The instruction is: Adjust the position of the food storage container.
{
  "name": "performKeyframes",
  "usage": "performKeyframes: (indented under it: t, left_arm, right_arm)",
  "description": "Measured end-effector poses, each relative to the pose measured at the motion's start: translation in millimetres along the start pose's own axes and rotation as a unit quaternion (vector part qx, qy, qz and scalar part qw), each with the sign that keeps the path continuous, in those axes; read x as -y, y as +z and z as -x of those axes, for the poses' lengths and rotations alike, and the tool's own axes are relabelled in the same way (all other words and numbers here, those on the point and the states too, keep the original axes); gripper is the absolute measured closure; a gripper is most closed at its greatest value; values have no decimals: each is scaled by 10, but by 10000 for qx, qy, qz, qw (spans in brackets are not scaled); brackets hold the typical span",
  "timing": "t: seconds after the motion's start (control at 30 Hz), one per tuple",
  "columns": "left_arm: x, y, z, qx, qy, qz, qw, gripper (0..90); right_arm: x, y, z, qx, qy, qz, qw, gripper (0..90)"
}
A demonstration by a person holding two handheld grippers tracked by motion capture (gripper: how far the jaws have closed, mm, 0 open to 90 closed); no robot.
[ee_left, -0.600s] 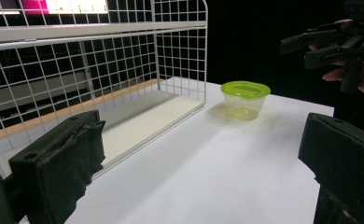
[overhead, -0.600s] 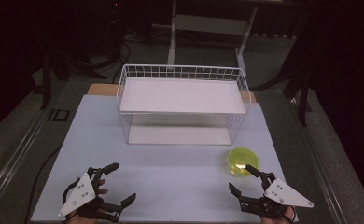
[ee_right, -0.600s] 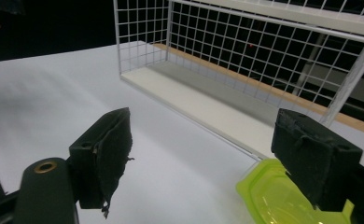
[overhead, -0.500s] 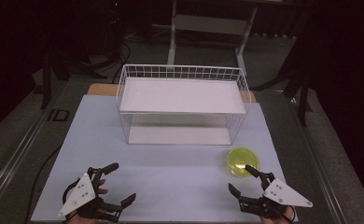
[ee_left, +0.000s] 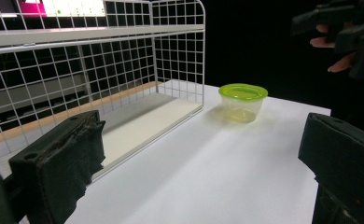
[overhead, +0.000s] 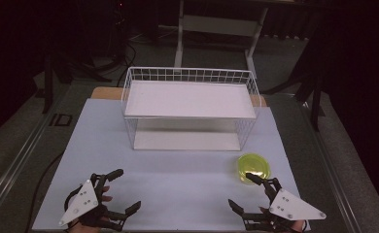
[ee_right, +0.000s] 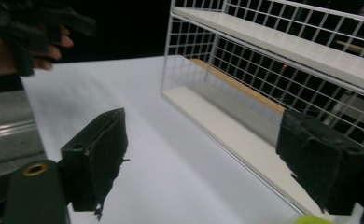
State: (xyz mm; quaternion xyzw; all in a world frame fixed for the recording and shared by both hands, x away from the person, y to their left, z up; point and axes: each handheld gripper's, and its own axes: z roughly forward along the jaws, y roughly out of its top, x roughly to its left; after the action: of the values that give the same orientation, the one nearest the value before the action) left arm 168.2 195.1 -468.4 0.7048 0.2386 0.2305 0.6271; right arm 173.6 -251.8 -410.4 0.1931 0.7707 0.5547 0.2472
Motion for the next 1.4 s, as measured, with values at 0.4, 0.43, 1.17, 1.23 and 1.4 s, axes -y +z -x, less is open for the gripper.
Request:
performKeyframes:
  t: [0.4,0.43,1.17,1.23,1.4]
  left_arm:
    - [-8,0,31,-5,87,-45,10000,7]
    - [-8,3,32,6,66,-29,10000,7]
    - [-10,-12,21,-3,-89,50,9999,7]
    - [-8,-11,21,10,-93,27,10000,7]
    - [-18,-4,46,6,-143,-20,9999,7]
  right_arm:
    - [-357,-49,236,248,258,262,9990,110]
    - [-381,-60,241,282,198,263,9991,110]
    - [79,2,910,1316,575,-520,9883,729]
    - [157,-5,977,1429,712,-677,9848,776]
    - [403,-4,1109,1597,857,-1130,9769,900]
